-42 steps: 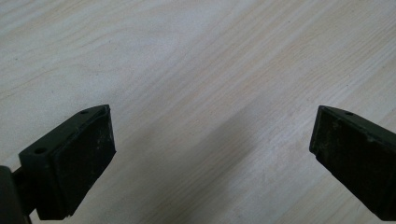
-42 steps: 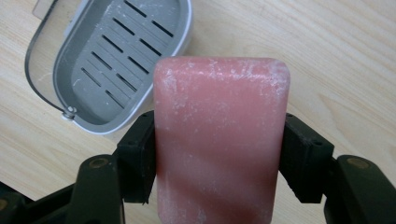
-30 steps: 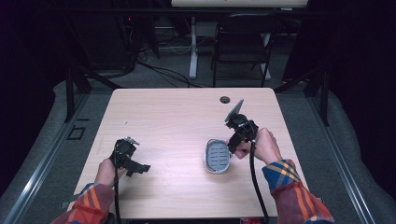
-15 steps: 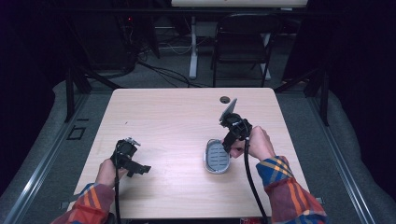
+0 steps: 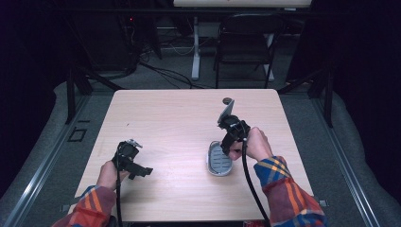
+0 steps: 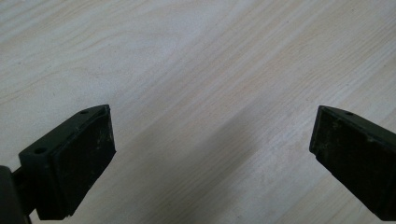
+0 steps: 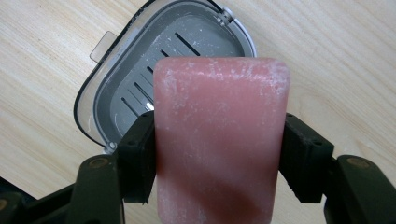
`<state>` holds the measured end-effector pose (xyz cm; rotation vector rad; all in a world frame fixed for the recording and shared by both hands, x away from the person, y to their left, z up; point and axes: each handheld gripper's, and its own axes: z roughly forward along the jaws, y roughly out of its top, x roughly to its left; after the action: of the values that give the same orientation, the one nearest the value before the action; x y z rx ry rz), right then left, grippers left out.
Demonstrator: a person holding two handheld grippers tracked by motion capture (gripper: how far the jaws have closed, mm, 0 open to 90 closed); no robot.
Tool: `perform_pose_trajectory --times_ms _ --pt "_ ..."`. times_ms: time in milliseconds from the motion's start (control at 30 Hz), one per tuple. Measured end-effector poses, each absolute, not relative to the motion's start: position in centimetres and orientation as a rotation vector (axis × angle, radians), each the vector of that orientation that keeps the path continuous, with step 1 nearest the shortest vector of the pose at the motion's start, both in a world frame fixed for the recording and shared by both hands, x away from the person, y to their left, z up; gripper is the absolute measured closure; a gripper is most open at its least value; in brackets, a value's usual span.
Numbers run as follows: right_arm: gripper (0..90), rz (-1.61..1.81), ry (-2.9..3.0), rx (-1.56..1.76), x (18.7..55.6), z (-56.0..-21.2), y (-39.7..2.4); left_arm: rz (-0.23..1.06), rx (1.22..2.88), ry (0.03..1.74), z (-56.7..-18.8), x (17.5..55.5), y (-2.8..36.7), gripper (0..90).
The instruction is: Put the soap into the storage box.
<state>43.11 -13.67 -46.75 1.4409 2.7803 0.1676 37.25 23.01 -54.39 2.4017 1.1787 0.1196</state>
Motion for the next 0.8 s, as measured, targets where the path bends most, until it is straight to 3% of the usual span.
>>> perform_pose_trajectory --times_ms 800 --pt "36.7 0.016 2.828 1.476 44.3 -48.8 -11.1 0.121 2.42 1.16 -54.4 37.3 22.8 0.1"
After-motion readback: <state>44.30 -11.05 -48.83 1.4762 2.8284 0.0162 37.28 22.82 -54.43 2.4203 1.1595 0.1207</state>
